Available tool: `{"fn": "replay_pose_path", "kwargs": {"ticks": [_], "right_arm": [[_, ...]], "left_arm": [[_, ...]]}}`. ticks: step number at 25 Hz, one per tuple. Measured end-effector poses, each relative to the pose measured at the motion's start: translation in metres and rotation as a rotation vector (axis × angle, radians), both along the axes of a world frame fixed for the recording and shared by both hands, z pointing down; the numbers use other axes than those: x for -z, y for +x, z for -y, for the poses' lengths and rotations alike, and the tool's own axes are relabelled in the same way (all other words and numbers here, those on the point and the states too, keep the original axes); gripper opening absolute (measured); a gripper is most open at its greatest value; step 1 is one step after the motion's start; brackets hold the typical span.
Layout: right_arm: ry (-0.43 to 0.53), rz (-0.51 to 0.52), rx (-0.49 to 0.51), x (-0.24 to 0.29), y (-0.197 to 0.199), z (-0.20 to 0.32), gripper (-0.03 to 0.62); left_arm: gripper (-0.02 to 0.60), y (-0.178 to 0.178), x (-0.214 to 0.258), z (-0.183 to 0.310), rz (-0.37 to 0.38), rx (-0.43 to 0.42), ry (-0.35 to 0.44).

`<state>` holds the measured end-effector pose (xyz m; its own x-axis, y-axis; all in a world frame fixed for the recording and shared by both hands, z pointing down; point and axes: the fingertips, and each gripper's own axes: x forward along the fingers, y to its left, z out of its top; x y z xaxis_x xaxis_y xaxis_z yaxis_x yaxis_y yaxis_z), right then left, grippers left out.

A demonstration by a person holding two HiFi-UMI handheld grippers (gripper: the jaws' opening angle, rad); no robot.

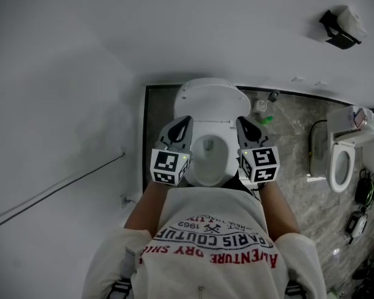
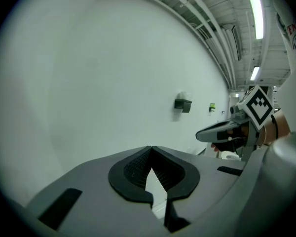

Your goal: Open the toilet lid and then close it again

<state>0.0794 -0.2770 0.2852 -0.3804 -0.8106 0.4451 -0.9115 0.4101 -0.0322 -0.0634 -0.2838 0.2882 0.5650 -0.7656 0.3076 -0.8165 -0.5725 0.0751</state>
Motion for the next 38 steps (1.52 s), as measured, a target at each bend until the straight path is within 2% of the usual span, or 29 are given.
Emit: {"fn": "replay_pose_path", "kwargs": {"ticks": [5,10,11,13,15,17,22,27,29,38], "right_arm": [[-0.003,-0.097,0.103,-0.016,0.004,0.042,0.017],[-0.072,-0.213,0.228,-0.049,0.005,0.081,0.018],[-0.087,-0.225,0.244,-0.055,0.007,0.088,0.018],[-0.116,-0.253,0.280,-0.070,0.011,0.101,0.021],[-0.142,-0.290,0.327,-0.085,0.013,0.112,0.052],[-0.162,-0.338,0.376,-0.098,0.013,0.121,0.083],[-0.200,-0.431,0.470,-0.125,0.005,0.130,0.084],[-0.180,-0.532,0.494,-0.138,0.005,0.135,0.080],[-0.161,-0.560,0.499,-0.137,0.004,0.132,0.060],[-0.151,-0.589,0.456,-0.131,0.000,0.099,0.057]], "left_arm": [[0.006,0.012,-0.044,0.037,0.086,-0.059,-0.081],[0.010,0.013,-0.074,0.083,0.285,-0.102,-0.074],[0.017,0.016,-0.080,0.093,0.330,-0.120,-0.074],[0.078,0.025,-0.091,0.109,0.415,-0.175,-0.069],[0.106,0.034,-0.103,0.122,0.474,-0.235,-0.074],[0.107,0.042,-0.113,0.131,0.518,-0.288,-0.080],[0.107,0.051,-0.131,0.138,0.630,-0.385,-0.058],[0.104,0.055,-0.133,0.142,0.647,-0.395,-0.022],[0.098,0.053,-0.132,0.138,0.646,-0.414,-0.003],[0.087,0.048,-0.124,0.104,0.602,-0.464,0.040]]}}
